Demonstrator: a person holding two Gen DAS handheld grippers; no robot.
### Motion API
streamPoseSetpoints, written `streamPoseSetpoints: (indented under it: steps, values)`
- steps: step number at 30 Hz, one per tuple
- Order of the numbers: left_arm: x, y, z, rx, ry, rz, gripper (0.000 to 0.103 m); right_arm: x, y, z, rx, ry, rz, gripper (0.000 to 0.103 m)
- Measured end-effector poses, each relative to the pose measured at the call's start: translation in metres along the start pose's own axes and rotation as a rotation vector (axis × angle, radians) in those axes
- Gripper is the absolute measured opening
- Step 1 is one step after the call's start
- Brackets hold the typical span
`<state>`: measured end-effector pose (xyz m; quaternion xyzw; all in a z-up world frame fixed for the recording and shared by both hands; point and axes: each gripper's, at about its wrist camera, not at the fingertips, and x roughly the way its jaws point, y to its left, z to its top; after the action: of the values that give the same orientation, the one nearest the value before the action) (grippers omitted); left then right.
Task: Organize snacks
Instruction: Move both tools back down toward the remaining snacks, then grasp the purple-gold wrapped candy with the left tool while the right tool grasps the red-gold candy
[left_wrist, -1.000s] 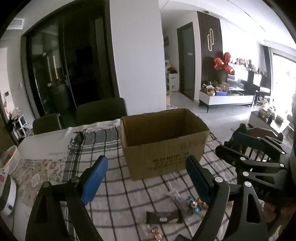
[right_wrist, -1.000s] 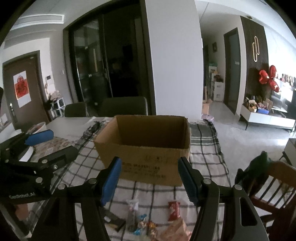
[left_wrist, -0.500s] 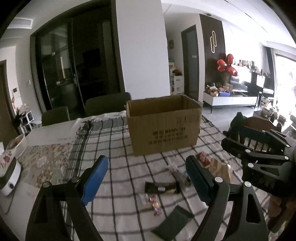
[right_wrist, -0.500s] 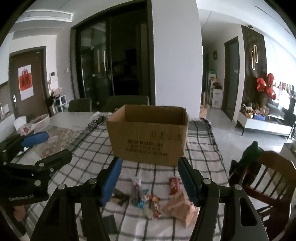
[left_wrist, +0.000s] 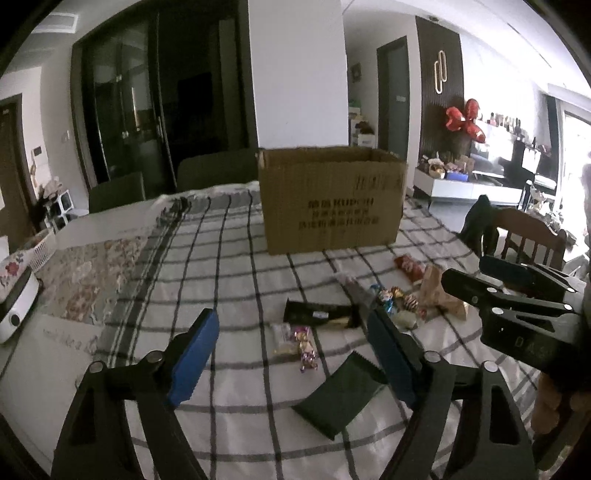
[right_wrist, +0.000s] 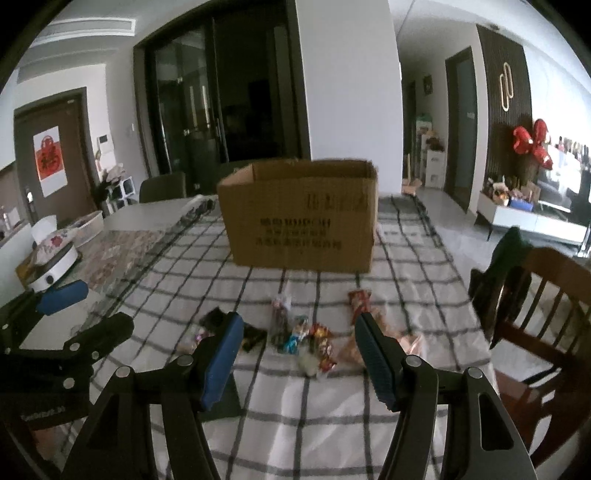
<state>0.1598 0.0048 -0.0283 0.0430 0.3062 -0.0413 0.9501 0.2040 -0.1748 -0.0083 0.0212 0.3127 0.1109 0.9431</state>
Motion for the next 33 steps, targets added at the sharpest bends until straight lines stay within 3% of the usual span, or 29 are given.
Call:
streamPoseSetpoints:
  steps: [6,13,17,26,33]
  values:
    - [0.021,-0.002,-0.008,-0.002,0.039,-0.004,0.065,0.024,-0.005,-0.012,0.002,0.059,0.006,0.055]
    - [0.049,-0.006,-0.016,-0.041,0.132,-0.042,0.049,0.048,-0.010,-0.017,-0.002,0.131,0.017,0.044]
    - [0.064,-0.004,-0.020,-0.087,0.197,-0.023,0.041,0.061,-0.014,-0.018,-0.007,0.168,0.017,0.039]
    - [0.085,-0.004,-0.024,-0.126,0.243,0.012,0.036,0.085,-0.018,-0.018,-0.022,0.223,0.007,0.035]
    - [0.101,-0.007,-0.026,-0.135,0.290,-0.009,0.029,0.101,-0.022,-0.021,-0.012,0.261,0.015,0.033]
